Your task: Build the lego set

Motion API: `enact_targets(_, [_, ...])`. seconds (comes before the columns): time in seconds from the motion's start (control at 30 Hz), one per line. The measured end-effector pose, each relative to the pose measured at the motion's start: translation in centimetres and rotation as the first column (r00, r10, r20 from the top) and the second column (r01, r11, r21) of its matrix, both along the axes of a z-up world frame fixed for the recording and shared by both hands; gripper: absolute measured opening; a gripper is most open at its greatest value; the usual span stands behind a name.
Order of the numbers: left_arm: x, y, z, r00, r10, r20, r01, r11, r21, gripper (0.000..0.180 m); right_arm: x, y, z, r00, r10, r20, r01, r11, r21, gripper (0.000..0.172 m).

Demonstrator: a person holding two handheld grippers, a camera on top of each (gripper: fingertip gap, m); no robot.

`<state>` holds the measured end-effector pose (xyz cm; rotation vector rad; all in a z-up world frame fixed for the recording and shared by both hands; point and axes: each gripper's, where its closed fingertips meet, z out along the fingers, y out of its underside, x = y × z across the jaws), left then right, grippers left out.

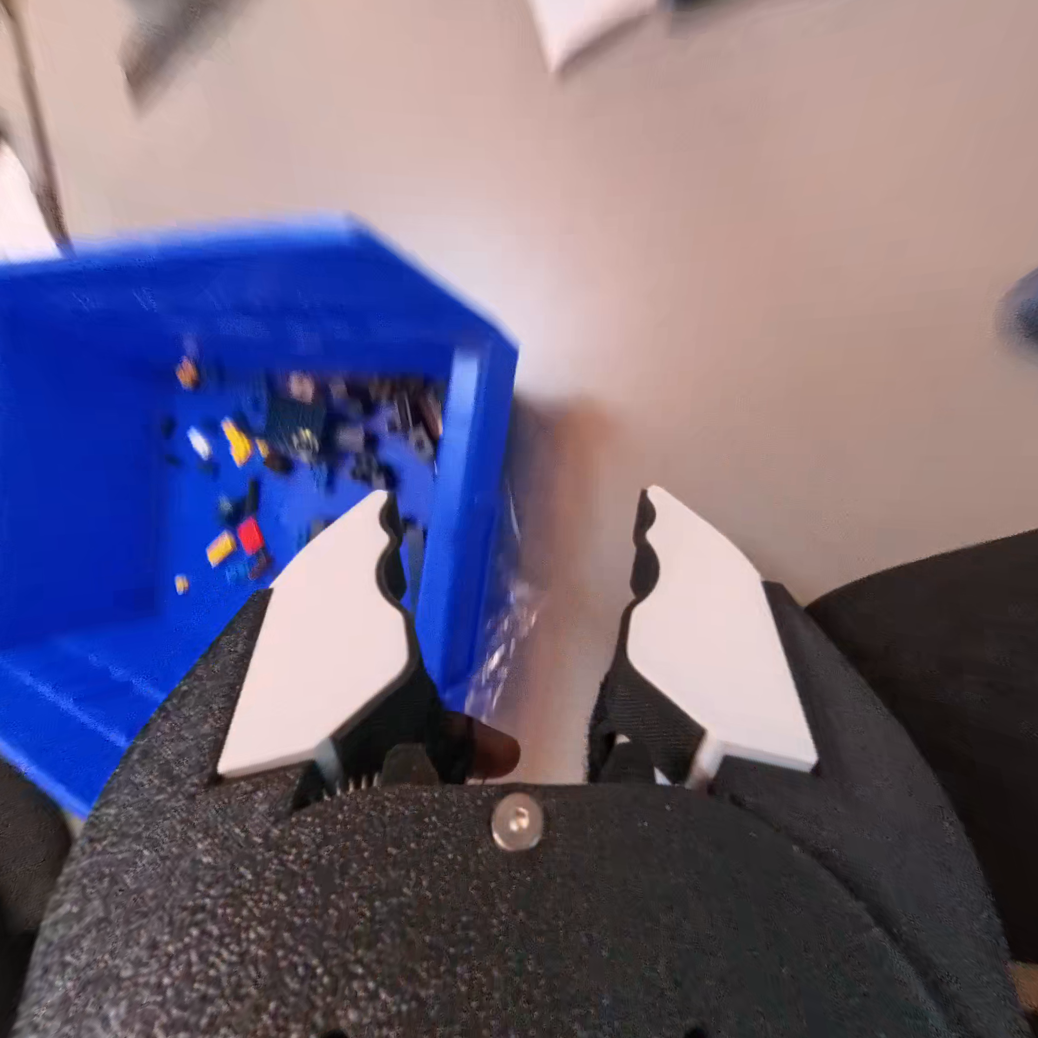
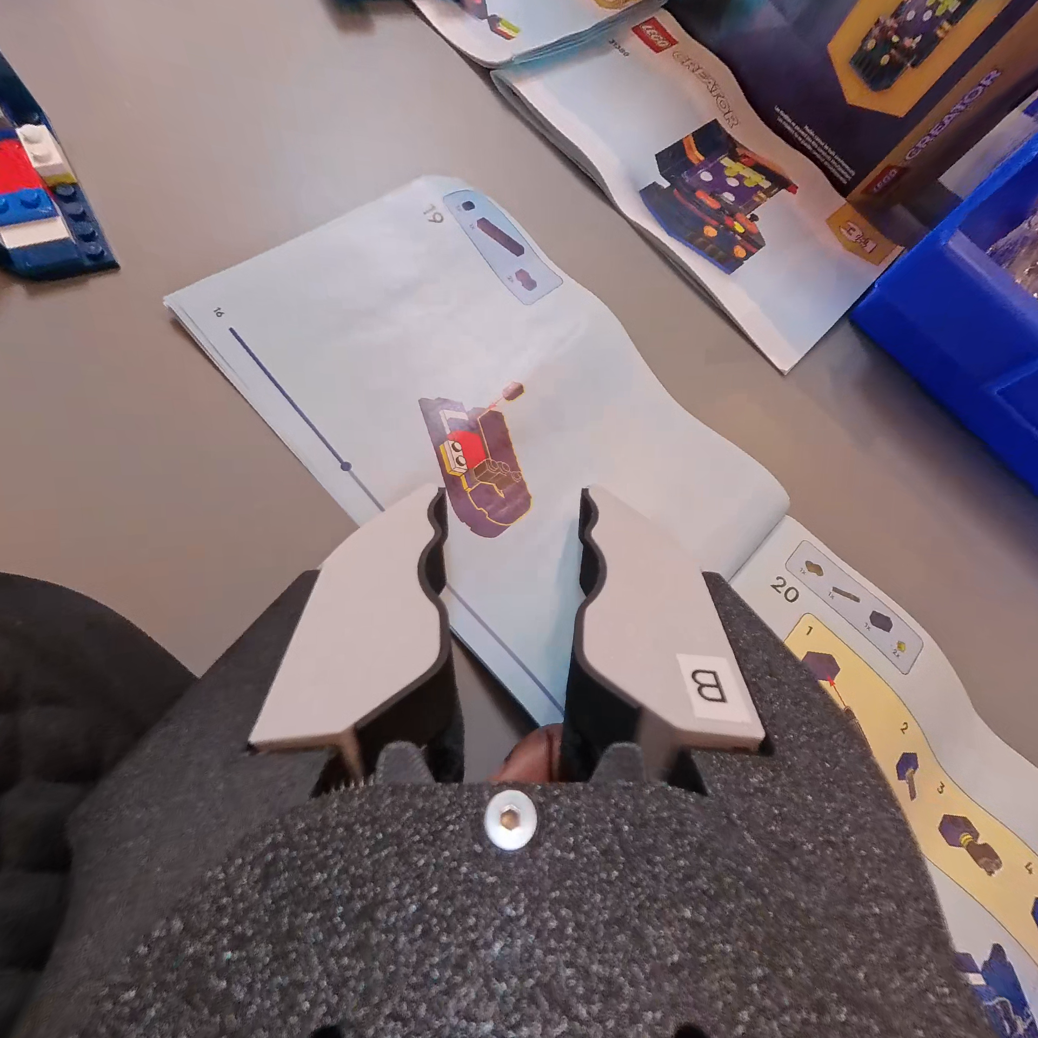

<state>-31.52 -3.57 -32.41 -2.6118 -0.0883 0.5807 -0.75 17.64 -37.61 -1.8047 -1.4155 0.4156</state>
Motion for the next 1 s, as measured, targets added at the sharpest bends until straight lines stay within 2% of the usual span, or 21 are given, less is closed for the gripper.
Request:
enact_targets(0.03, [-0.2,-1.2,-1.8,0.999,0.024,0.022,-0.021,0.994,-0.111,0.073,0.0,0.0,0.0,1.0,0.0,0.0,0.0,1.0,-0.004,0.045])
enact_targets(0.07, [-1.1,-1.6,-2.6,0.999,0.028,-0.028,-0.032,0.986,-0.163,0.069,0.0,0.0,0.0,1.0,-0.001,0.0,0.001,1.0,-0.004,0.045])
enact_targets(0.1, [-2.6,-1.6,-2.2,0.988,0.03,-0.149,-0.055,0.984,-0.17,0.04,0.0,0.0,0.0,1.0,0.0,0.001,0.0,1.0,0.0,0.045])
enact_targets(0.13, [-2.9,-1.5,-2.0,0.983,0.008,-0.185,-0.042,0.983,-0.181,0.029,0.0,0.0,0.0,1.0,0.002,0.003,-0.002,1.0,0.004,0.045])
enact_targets(0.3, [1.1,1.2,-1.8,0.994,-0.103,-0.026,0.101,0.992,-0.078,0.026,-0.1,-0.1,0.0,1.0,0.011,0.003,-0.011,1.0,0.004,0.043])
enact_targets(0.5, [5.7,1.1,-2.0,0.948,-0.318,0.028,0.318,0.938,-0.137,0.025,-0.1,-0.2,0.0,1.0,0.019,0.007,-0.019,1.0,0.012,0.041])
enact_targets(0.6, [6.8,0.4,-2.1,0.889,-0.454,0.059,0.458,0.878,-0.138,0.025,-0.1,-0.3,0.0,1.0,0.023,0.01,-0.024,1.0,0.015,0.04])
enact_targets(0.8, [7.7,-1.5,-2.2,0.79,-0.603,0.109,0.613,0.775,-0.156,0.024,-0.1,-0.3,0.0,1.0,0.028,0.007,-0.028,1.0,0.007,0.039])
enact_targets(0.9, [8.4,-2.5,-2.2,0.703,-0.704,0.099,0.708,0.678,-0.197,0.024,-0.1,-0.3,-0.1,1.0,0.029,0.003,-0.029,1.0,0.0,0.039])
enact_targets(1.0, [9.7,-3.7,-2.2,0.612,-0.778,0.144,0.789,0.587,-0.181,0.024,-0.1,-0.3,-0.1,1.0,0.029,0.001,-0.029,1.0,-0.006,0.039])
